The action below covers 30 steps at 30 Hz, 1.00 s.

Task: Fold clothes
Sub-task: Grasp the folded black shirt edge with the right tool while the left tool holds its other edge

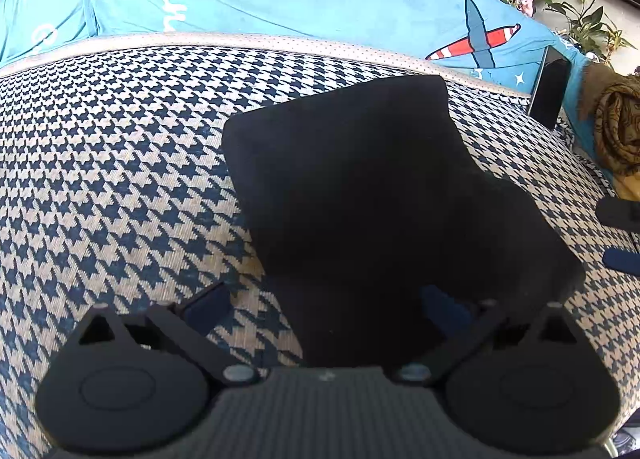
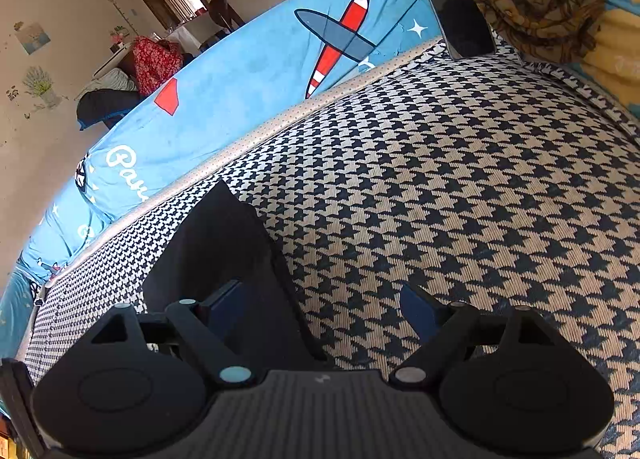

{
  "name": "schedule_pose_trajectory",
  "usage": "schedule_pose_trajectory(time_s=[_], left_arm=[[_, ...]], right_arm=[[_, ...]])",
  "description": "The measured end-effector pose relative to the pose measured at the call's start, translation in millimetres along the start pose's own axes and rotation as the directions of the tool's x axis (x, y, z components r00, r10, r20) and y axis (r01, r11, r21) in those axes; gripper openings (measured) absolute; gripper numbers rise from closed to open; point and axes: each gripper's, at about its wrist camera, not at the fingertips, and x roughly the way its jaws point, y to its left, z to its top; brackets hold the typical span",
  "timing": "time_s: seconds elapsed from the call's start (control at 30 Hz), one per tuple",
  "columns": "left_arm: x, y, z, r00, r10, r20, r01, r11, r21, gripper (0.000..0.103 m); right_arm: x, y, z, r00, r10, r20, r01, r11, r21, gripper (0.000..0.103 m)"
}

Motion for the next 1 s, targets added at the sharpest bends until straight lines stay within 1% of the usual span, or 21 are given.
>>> schedule_pose_trajectory(time_s=[0.17,0.23,0.33,0.47,0.57,0.83,0.93,1.0], left_arm=[[-3,8,9,1.000,0.013,0.023,-0.013,1.000,-0.021,0.103],[-2,11,12,1.000,0.009,0.025,-0.008,1.000,-0.028,0.103],[3,15,19,1.000,-0.014,0.020,0.015,0.999,-0.048,0.103],[14,23,31,0.998,-0.068,0.011,0.069,0.995,-0.074,0.103],[19,27,39,0.996,-0.086,0.020,0.087,0.994,-0.064,0.103],[37,37,56,0.991,-0.132,0.010,0.132,0.988,-0.079,0.103],[41,37,62,0.991,-0.133,0.014,0.134,0.988,-0.073,0.103],[44,39,66,0.989,-0.144,0.017,0.145,0.986,-0.086,0.103]], right_arm=[[-4,-9,-6,1.000,0.006,-0.019,-0.006,1.000,-0.021,0.084],[-5,-11,-9,0.999,0.012,-0.033,-0.013,0.999,-0.039,0.084],[-5,-12,-15,0.998,0.037,-0.056,-0.041,0.997,-0.068,0.084],[-4,-8,-21,0.992,0.092,-0.081,-0.100,0.990,-0.102,0.084],[-1,-5,-25,0.988,0.117,-0.101,-0.129,0.984,-0.122,0.084],[13,-4,-33,0.978,0.139,-0.158,-0.160,0.978,-0.133,0.084],[18,-4,-36,0.976,0.141,-0.168,-0.164,0.977,-0.133,0.084],[20,-4,-38,0.976,0.141,-0.166,-0.165,0.976,-0.142,0.085]])
